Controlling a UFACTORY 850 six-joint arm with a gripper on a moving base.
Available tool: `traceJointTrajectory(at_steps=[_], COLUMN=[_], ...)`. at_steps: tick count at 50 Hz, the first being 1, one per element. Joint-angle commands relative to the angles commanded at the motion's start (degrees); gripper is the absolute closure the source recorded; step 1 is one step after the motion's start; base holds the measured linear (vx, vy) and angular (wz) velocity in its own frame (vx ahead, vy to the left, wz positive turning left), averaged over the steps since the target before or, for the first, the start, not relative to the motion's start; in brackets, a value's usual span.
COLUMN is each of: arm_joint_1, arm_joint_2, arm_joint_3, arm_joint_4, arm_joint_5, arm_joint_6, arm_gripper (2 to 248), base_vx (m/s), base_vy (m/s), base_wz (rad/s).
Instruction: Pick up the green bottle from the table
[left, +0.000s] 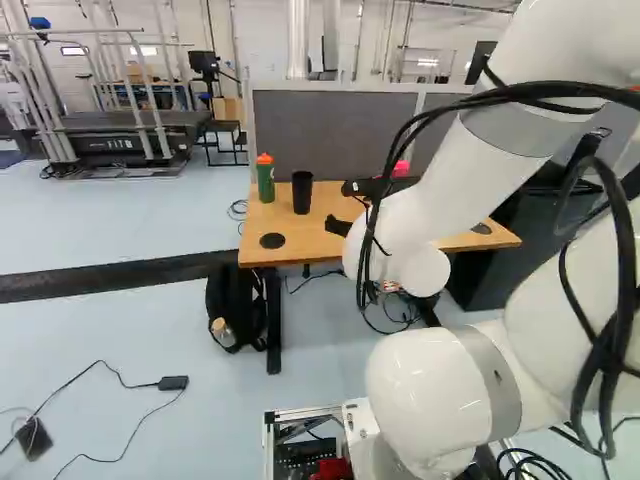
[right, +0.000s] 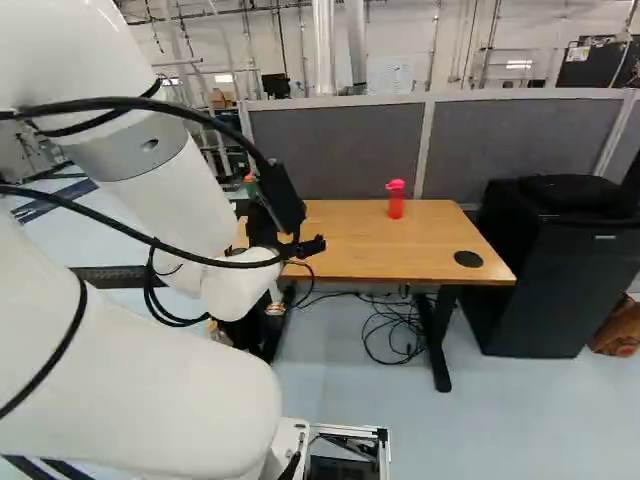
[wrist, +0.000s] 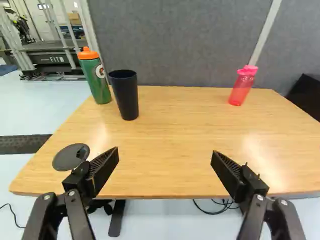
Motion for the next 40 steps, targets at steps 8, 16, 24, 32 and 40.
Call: traceJointTrajectory(at_steps=[8,16,24,32,40], arm_joint_1=[0.0,0.0,0.0,0.0,0.0], arm_joint_2=[0.0,0.0,0.0,0.0,0.0], arm_joint_3=[0.0,0.0,0.0,0.0,0.0], arm_joint_4=[0.0,0.0,0.0,0.0,0.0], arm_joint_5=[0.0,0.0,0.0,0.0,0.0], arm_joint_6=[0.0,0.0,0.0,0.0,0.0], arm_gripper=[3,3,3,3,3], base_vx=[0.059,0.052,0.055,0.070,0.078], base_vy=[0.084,0.079,0.083,0.082,0.023], base_wz=[0.244,0.232,0.242,0.195,0.066])
